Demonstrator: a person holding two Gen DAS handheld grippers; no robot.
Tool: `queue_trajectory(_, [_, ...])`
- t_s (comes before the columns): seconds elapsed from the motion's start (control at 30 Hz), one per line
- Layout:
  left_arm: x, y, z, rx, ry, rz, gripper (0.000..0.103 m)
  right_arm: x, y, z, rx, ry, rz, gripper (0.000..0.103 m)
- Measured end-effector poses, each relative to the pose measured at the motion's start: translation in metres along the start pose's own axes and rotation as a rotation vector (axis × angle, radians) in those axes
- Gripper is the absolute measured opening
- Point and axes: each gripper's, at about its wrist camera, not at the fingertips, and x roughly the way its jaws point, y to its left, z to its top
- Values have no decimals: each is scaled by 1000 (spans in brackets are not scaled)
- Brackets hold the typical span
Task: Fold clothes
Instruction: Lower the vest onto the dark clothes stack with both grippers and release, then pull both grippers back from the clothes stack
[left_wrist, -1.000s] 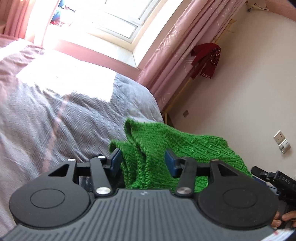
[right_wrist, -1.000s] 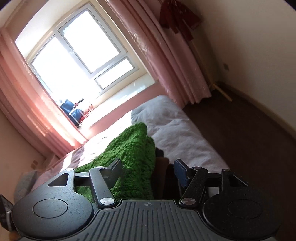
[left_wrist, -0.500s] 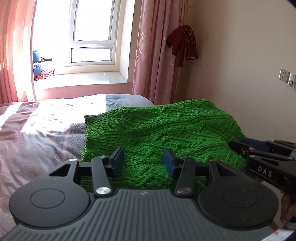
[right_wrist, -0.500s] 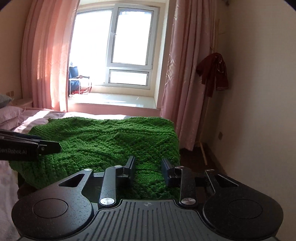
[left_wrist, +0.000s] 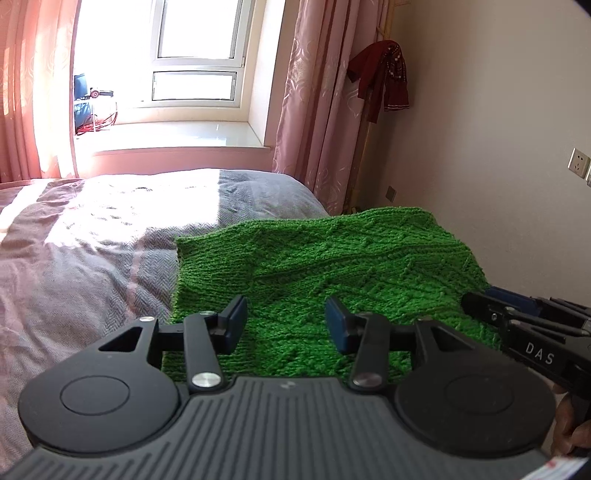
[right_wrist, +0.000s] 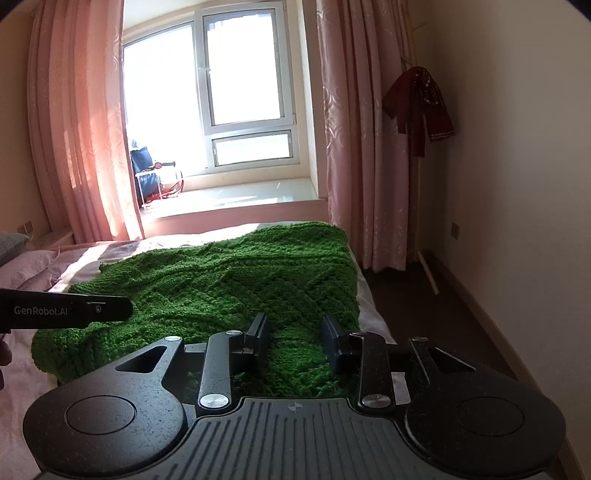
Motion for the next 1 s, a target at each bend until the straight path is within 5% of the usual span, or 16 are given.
queue_trajectory(0.2, [-45, 2, 9, -6, 26, 39, 62, -35, 6, 20, 91, 12, 39, 61])
queue_trajectory(0.3, [-66, 1, 8, -11, 60, 58, 70, -53, 12, 21, 117, 54, 62, 66])
queue_trajectory(0.7, [-145, 8, -20, 15, 135, 65, 84, -133, 29, 11, 202, 219, 70, 71])
queue_trajectory(1.0, [-204, 14, -42, 50, 127, 64, 90, -188, 62, 0, 165, 231, 90, 71])
